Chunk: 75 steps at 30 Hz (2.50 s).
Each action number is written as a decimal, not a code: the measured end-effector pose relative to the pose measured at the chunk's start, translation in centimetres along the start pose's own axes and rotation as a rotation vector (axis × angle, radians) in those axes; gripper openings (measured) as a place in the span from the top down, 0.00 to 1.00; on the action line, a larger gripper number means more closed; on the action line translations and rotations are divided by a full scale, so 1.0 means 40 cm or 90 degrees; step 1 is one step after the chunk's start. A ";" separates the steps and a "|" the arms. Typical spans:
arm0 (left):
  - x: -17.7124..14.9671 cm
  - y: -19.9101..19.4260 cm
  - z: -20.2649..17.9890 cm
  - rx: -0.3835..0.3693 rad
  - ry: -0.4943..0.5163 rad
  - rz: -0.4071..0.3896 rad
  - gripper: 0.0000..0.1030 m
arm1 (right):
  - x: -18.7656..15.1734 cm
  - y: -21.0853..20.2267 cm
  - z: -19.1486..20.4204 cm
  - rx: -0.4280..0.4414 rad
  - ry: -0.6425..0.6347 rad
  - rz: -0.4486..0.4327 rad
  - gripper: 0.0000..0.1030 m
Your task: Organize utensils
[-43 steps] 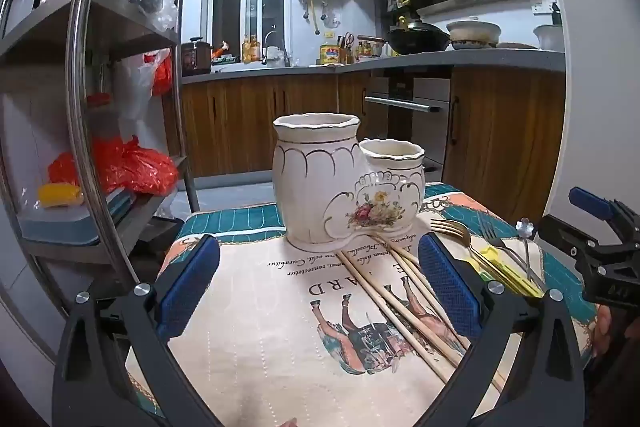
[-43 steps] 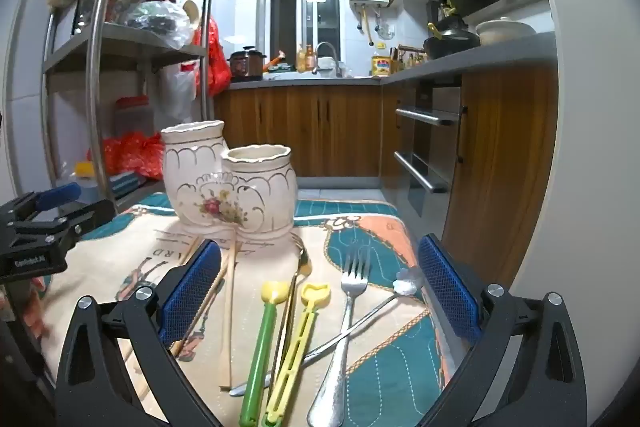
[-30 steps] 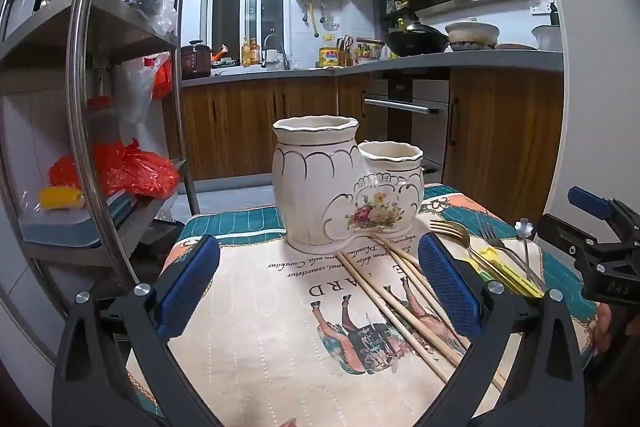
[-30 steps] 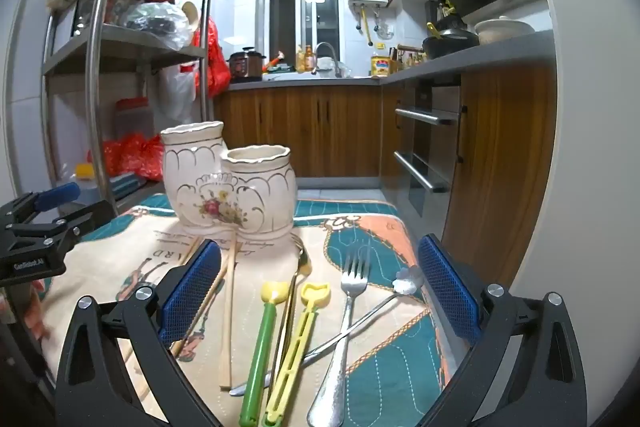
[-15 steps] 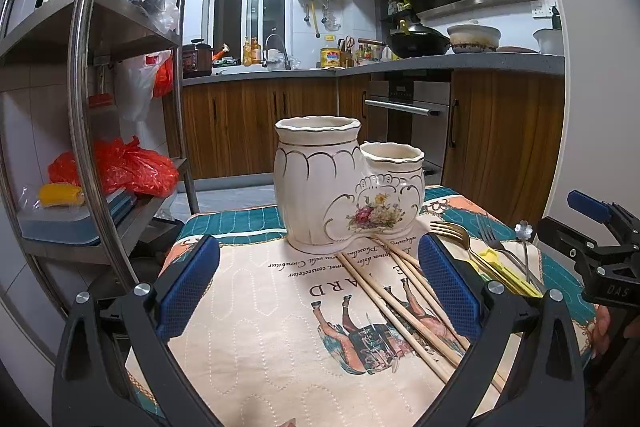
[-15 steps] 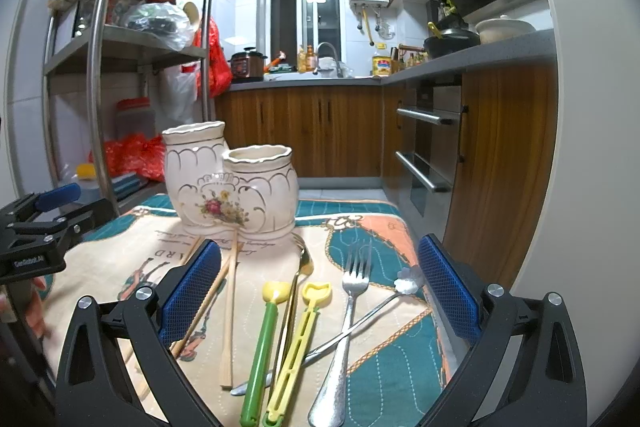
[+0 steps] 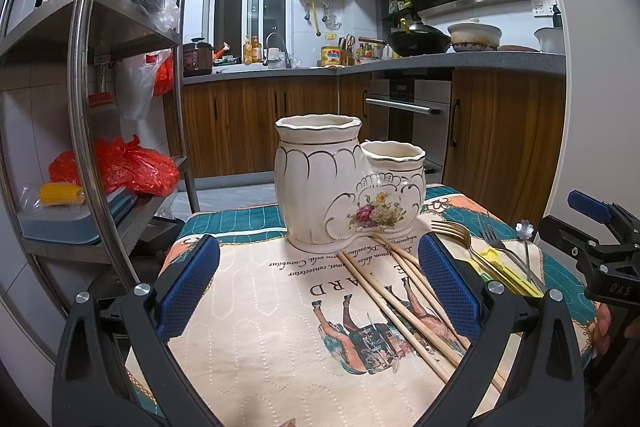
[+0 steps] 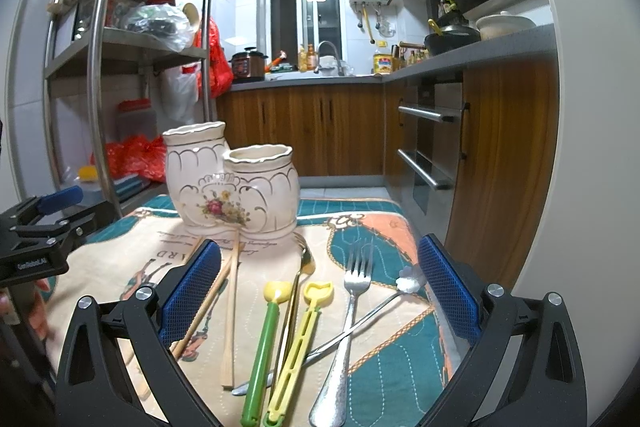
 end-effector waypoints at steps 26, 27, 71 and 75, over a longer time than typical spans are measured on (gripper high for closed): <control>-0.004 0.004 0.004 -0.001 -0.003 0.002 0.05 | -0.002 0.002 -0.001 0.001 0.004 0.002 0.05; -0.004 0.004 0.005 -0.001 -0.003 0.002 0.05 | -0.002 0.002 -0.002 0.002 0.005 0.002 0.05; -0.057 0.106 -0.060 -0.025 0.039 0.264 0.05 | 0.003 -0.051 0.038 -0.079 0.014 0.082 0.05; -0.073 0.104 -0.071 -0.014 0.040 0.283 0.10 | -0.040 -0.065 0.047 -0.093 0.005 0.130 0.05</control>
Point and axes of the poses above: each gripper's, at about its wrist camera, not at the fingertips, and y roughly the way its jaws point, z to its left, x to its top, the point moved 4 cm from there along y, roughly the way its jaws point, and after that the axes turned 4 degrees about -x, right-handed, at the moved point
